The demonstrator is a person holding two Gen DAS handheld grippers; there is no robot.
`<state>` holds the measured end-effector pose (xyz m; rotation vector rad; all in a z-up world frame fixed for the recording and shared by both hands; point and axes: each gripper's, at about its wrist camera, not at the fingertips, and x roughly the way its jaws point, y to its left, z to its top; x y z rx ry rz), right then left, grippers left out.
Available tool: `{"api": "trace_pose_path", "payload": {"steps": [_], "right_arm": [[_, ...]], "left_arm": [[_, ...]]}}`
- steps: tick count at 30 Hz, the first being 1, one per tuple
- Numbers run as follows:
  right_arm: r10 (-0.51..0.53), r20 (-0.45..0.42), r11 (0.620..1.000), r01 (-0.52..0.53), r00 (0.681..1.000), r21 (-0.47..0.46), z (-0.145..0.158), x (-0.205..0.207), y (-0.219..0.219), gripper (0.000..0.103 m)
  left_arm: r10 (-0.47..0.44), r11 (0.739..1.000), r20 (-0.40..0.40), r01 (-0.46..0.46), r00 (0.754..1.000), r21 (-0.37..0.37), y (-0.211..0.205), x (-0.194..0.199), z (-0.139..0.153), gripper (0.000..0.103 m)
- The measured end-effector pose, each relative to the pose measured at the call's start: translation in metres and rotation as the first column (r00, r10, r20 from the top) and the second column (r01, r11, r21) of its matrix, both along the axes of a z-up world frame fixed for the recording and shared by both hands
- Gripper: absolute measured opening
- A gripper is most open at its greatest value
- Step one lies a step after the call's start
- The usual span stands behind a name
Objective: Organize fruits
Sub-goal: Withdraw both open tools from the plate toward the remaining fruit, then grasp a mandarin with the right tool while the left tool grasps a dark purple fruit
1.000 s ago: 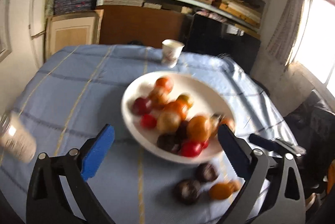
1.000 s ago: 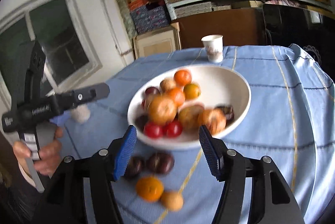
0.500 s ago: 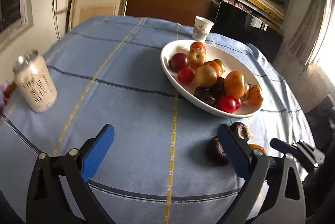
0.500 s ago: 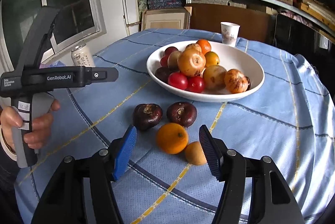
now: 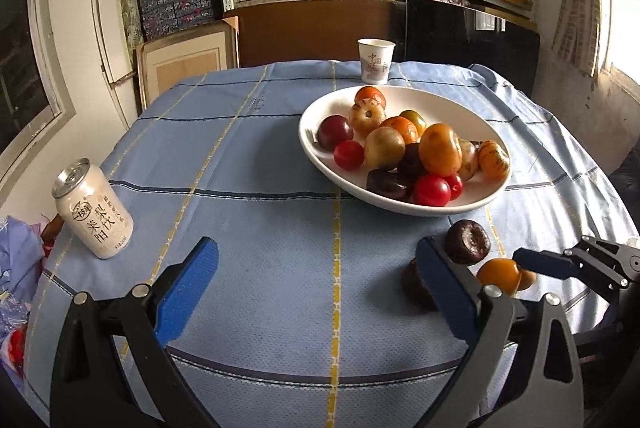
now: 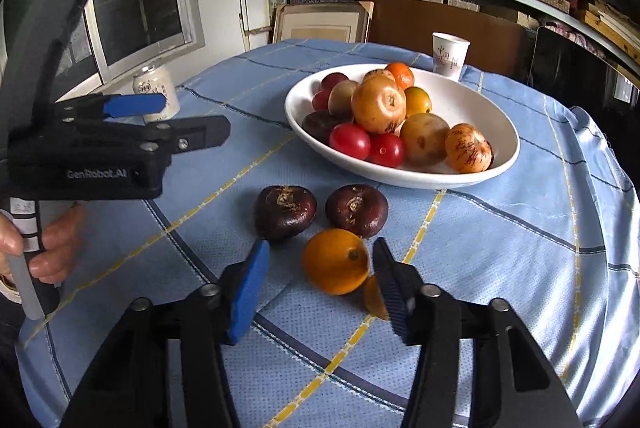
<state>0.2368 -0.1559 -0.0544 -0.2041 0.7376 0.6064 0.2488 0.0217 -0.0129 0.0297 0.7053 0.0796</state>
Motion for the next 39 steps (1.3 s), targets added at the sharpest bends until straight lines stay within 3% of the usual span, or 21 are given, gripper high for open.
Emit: {"api": "trace_pose_path", "payload": {"steps": [13, 19, 21, 23, 26, 27, 28, 33, 39], "right_arm": [[-0.012, -0.011, 1.0, 0.012, 1.0, -0.028, -0.004, 0.005, 0.007, 0.048], [-0.021, -0.011, 0.999, 0.02, 1.0, -0.037, -0.004, 0.006, 0.008, 0.038], [-0.026, -0.014, 1.0, 0.026, 1.0, 0.004, -0.001, 0.006, 0.001, 0.038], [-0.054, -0.04, 0.99, 0.058, 0.998, 0.125, 0.007, 0.011, -0.018, 0.038], [-0.115, -0.073, 0.963, 0.129, 0.991, 0.237, 0.014, 0.019, -0.045, 0.038], [-0.133, -0.079, 0.957, 0.149, 0.988, 0.249, 0.015, 0.021, -0.05, 0.038], [-0.155, -0.088, 0.951, 0.173, 0.984, 0.258, 0.015, 0.024, -0.056, 0.038], [-0.179, -0.16, 0.921, 0.222, 0.971, 0.319, 0.011, 0.03, -0.071, 0.038], [-0.181, -0.148, 0.924, 0.22, 0.972, 0.314, 0.013, 0.028, -0.07, 0.038]], "left_arm": [[0.027, 1.0, -0.001, -0.027, 1.0, -0.009, 0.006, 0.001, 0.0, 0.097], [0.031, 0.999, -0.008, -0.031, 0.999, -0.017, 0.007, 0.003, -0.002, 0.097], [0.029, 0.999, -0.014, -0.03, 0.999, -0.024, 0.008, 0.004, -0.003, 0.097], [0.011, 0.999, -0.023, -0.012, 1.0, -0.04, 0.007, 0.005, -0.005, 0.097], [-0.075, 0.995, -0.057, 0.071, 0.996, -0.066, -0.003, 0.008, -0.012, 0.097], [-0.105, 0.993, -0.066, 0.101, 0.992, -0.067, -0.008, 0.008, -0.014, 0.093], [-0.15, 0.987, -0.082, 0.144, 0.985, -0.069, -0.015, 0.009, -0.017, 0.08], [-0.305, 0.952, -0.16, 0.295, 0.939, -0.085, -0.04, 0.013, -0.036, 0.055], [-0.386, 0.922, -0.148, 0.383, 0.91, -0.051, -0.062, 0.012, -0.042, 0.055]]}}
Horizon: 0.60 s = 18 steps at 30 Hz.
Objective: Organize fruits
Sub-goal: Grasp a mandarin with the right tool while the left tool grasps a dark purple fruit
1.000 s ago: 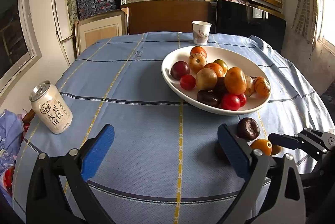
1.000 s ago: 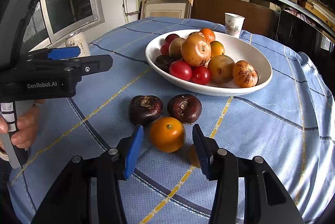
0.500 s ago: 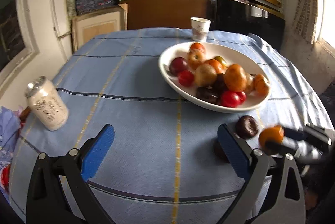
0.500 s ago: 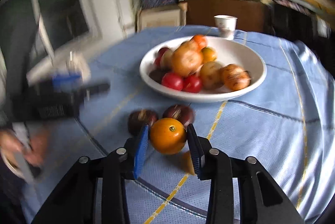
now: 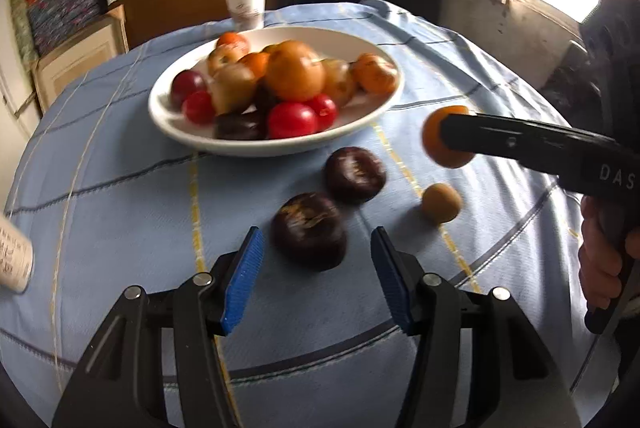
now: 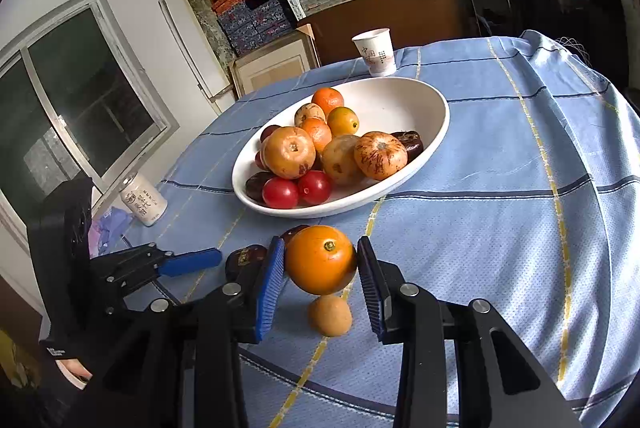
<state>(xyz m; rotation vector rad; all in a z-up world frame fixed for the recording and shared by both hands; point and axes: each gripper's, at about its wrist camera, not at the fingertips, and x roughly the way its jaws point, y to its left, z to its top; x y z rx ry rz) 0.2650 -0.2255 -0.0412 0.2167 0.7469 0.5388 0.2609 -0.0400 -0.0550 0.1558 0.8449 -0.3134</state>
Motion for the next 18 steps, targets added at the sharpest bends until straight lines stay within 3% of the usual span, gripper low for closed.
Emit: {"api": "trace_pose_path", "payload": {"steps": [18], "right_arm": [[0.003, 0.002, 1.0, -0.003, 1.0, -0.008, 0.001, -0.002, 0.001, 0.038]], "left_arm": [[0.025, 1.0, -0.022, -0.026, 0.999, -0.012, 0.003, 0.016, -0.005, 0.055]]}}
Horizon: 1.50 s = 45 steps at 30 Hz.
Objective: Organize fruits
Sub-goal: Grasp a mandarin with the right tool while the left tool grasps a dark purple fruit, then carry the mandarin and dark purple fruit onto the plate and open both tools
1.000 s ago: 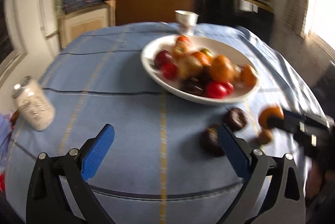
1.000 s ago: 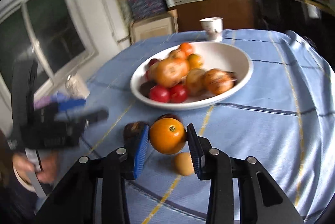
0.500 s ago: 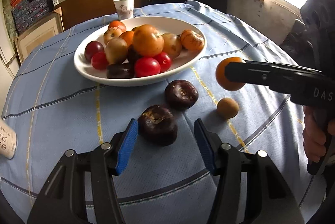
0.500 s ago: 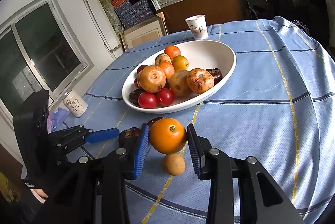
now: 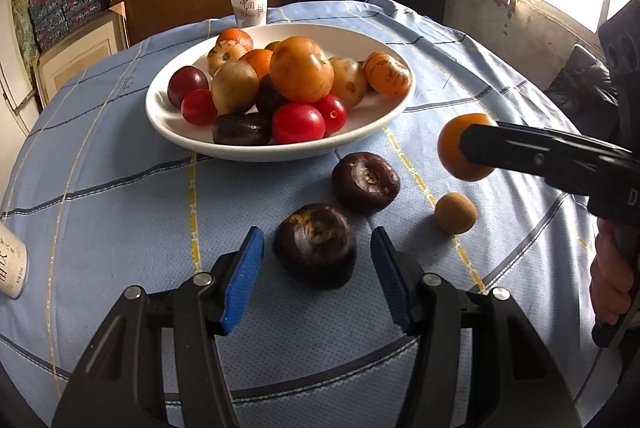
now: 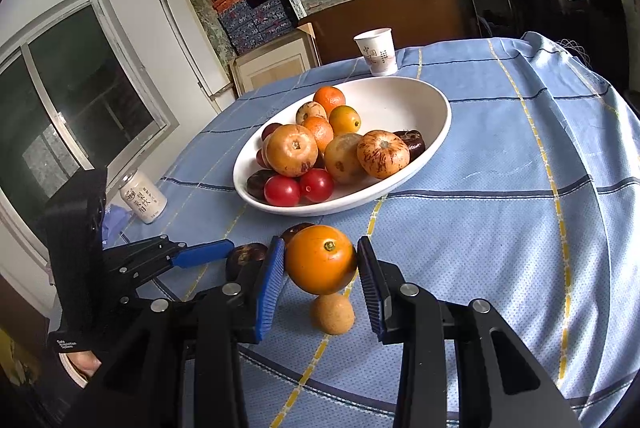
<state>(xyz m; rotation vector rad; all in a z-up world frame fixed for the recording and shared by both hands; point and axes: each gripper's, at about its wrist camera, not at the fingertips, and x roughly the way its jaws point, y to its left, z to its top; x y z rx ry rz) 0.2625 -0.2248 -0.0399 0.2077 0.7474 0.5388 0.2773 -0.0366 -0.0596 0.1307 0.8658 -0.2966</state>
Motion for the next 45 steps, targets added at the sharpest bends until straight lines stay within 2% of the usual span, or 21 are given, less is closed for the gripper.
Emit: {"api": "trace_pose_path", "payload": {"steps": [5, 6, 12, 15, 20, 23, 26, 28, 34, 35, 36, 37, 39, 41, 43, 45], "right_arm": [[0.001, -0.001, 1.0, -0.001, 1.0, -0.001, 0.0, 0.0, 0.001, 0.038], [0.0, -0.001, 1.0, 0.0, 1.0, -0.001, 0.0, 0.0, 0.001, 0.038], [-0.001, -0.001, 1.0, 0.001, 1.0, -0.006, 0.0, 0.001, 0.0, 0.038], [0.002, 0.003, 1.0, -0.002, 1.0, -0.003, 0.0, 0.0, -0.001, 0.038], [0.021, 0.048, 1.0, -0.02, 0.999, -0.017, 0.007, 0.001, 0.001, 0.038], [0.004, 0.087, 1.0, -0.006, 0.996, 0.023, 0.023, 0.016, -0.002, 0.038], [-0.029, 0.11, 1.0, 0.028, 0.993, 0.008, 0.033, 0.048, 0.002, 0.038], [-0.046, 0.098, 0.999, 0.046, 0.994, 0.003, 0.032, 0.077, 0.005, 0.038], [-0.062, 0.074, 0.998, 0.064, 0.995, -0.019, 0.019, 0.127, 0.016, 0.038], [-0.063, 0.079, 0.998, 0.065, 0.995, -0.017, 0.019, 0.13, 0.018, 0.038], [-0.069, 0.086, 0.997, 0.07, 0.994, -0.014, 0.02, 0.132, 0.018, 0.04], [-0.069, 0.092, 0.998, 0.07, 0.993, -0.005, 0.021, 0.132, 0.017, 0.045], [-0.066, 0.104, 0.998, 0.064, 0.992, 0.02, 0.026, 0.125, 0.014, 0.049], [-0.057, 0.121, 0.998, 0.054, 0.991, 0.032, 0.034, 0.111, 0.01, 0.049], [-0.045, 0.138, 0.999, 0.043, 0.989, 0.022, 0.038, 0.094, 0.007, 0.052], [-0.034, 0.142, 0.999, 0.033, 0.989, 0.009, 0.039, 0.076, 0.004, 0.06]], "left_arm": [[-0.006, 1.0, -0.026, 0.007, 1.0, 0.024, -0.004, 0.004, -0.007, 0.048], [-0.006, 1.0, -0.027, 0.006, 1.0, 0.022, -0.004, 0.003, -0.008, 0.044], [-0.004, 1.0, -0.023, 0.004, 1.0, -0.003, 0.0, 0.002, -0.006, 0.043], [-0.003, 0.999, -0.011, 0.003, 1.0, -0.054, 0.007, -0.004, 0.003, 0.043], [0.009, 0.981, 0.028, -0.004, 1.0, -0.195, 0.028, -0.004, 0.036, 0.043], [0.039, 0.975, 0.059, -0.025, 0.998, -0.219, 0.036, 0.022, 0.059, 0.043], [0.072, 0.975, 0.061, -0.057, 0.996, -0.217, 0.039, 0.064, 0.072, 0.043], [0.092, 0.971, 0.035, -0.082, 0.995, -0.224, 0.038, 0.095, 0.072, 0.043], [0.126, 0.98, 0.011, -0.123, 0.992, -0.154, 0.034, 0.147, 0.06, 0.043], [0.128, 0.981, 0.007, -0.125, 0.992, -0.151, 0.034, 0.15, 0.06, 0.045], [0.126, 0.98, 0.007, -0.123, 0.992, -0.158, 0.034, 0.151, 0.061, 0.057], [0.126, 0.977, 0.012, -0.122, 0.992, -0.172, 0.036, 0.149, 0.065, 0.076], [0.143, 0.975, 0.051, -0.132, 0.988, -0.18, 0.039, 0.138, 0.072, 0.088], [0.145, 0.98, 0.098, -0.129, 0.985, -0.152, 0.038, 0.119, 0.081, 0.088], [0.156, 0.982, 0.131, -0.14, 0.979, -0.124, 0.036, 0.097, 0.088, 0.096], [0.177, 0.981, 0.157, -0.161, 0.972, -0.108, 0.035, 0.073, 0.091, 0.097]]}}
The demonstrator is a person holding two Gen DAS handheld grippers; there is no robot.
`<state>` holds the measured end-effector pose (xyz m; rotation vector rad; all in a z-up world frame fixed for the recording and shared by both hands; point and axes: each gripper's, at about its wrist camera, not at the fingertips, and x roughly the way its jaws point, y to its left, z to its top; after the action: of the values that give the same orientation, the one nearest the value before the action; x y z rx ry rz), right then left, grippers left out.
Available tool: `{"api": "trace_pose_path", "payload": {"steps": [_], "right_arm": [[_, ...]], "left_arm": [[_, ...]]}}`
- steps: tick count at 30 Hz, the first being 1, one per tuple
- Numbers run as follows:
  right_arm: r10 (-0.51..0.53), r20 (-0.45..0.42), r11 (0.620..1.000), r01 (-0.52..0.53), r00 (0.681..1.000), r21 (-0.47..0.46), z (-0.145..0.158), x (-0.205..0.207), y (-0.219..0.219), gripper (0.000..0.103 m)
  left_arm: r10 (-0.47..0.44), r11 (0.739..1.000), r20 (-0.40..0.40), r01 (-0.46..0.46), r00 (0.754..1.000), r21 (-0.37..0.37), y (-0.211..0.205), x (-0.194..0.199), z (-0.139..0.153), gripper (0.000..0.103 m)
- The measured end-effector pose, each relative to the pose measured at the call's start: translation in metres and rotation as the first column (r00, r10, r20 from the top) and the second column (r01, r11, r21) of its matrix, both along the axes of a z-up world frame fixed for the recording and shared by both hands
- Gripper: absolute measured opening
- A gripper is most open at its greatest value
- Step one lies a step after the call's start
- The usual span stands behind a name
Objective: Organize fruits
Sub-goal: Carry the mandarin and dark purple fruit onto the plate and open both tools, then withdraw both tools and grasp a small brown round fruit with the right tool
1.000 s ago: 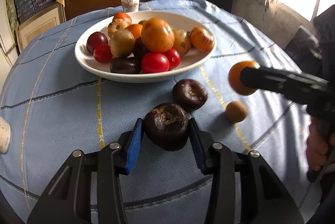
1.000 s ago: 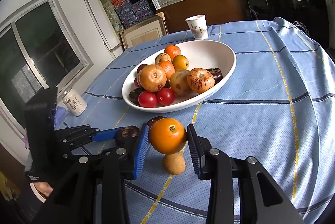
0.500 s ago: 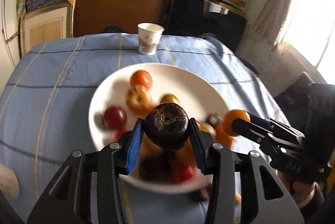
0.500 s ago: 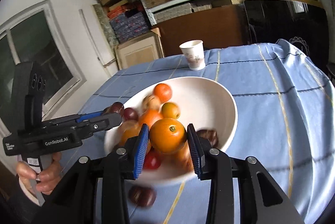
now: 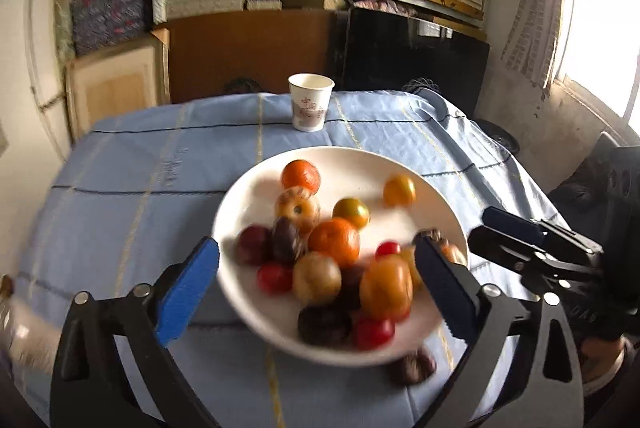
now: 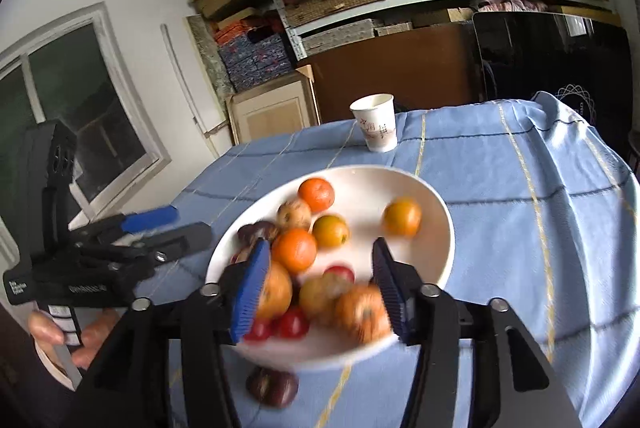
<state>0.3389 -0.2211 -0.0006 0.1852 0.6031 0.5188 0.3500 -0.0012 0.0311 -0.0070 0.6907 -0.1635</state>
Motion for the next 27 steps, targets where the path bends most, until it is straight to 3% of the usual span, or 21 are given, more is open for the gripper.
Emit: {"api": "trace_pose_path", "payload": {"steps": [3, 7, 10, 13, 16, 20, 27], "right_arm": [[0.013, -0.011, 0.999, -0.014, 1.0, -0.04, -0.007, -0.027, -0.003, 0.063], [0.034, -0.077, 0.995, -0.041, 0.996, -0.09, -0.033, -0.054, -0.003, 0.063], [0.056, -0.101, 0.983, -0.073, 0.993, -0.166, -0.045, -0.069, 0.007, 0.063], [0.089, -0.087, 0.964, -0.108, 0.992, -0.243, -0.048, -0.082, 0.02, 0.063], [0.104, -0.099, 0.96, -0.126, 0.99, -0.25, -0.05, -0.086, 0.022, 0.062], [0.115, -0.138, 0.957, -0.147, 0.984, -0.251, -0.055, -0.084, 0.022, 0.05], [0.132, -0.154, 0.944, -0.172, 0.979, -0.283, -0.059, -0.087, 0.03, 0.048]], "left_arm": [[0.037, 0.999, 0.013, -0.037, 0.999, -0.018, 0.004, -0.043, -0.009, 0.098], [0.073, 0.997, -0.034, -0.074, 0.997, -0.027, 0.009, -0.076, -0.042, 0.098], [0.112, 0.994, -0.086, -0.112, 0.99, 0.003, 0.011, -0.08, -0.058, 0.098], [0.134, 0.991, -0.086, -0.135, 0.987, 0.0, 0.015, -0.081, -0.061, 0.098], [0.156, 0.988, -0.06, -0.154, 0.986, 0.035, 0.015, -0.084, -0.059, 0.098], [0.176, 0.982, -0.037, -0.173, 0.984, 0.079, 0.011, -0.084, -0.056, 0.098], [0.182, 0.981, -0.052, -0.178, 0.982, 0.07, 0.014, -0.082, -0.056, 0.098]]}}
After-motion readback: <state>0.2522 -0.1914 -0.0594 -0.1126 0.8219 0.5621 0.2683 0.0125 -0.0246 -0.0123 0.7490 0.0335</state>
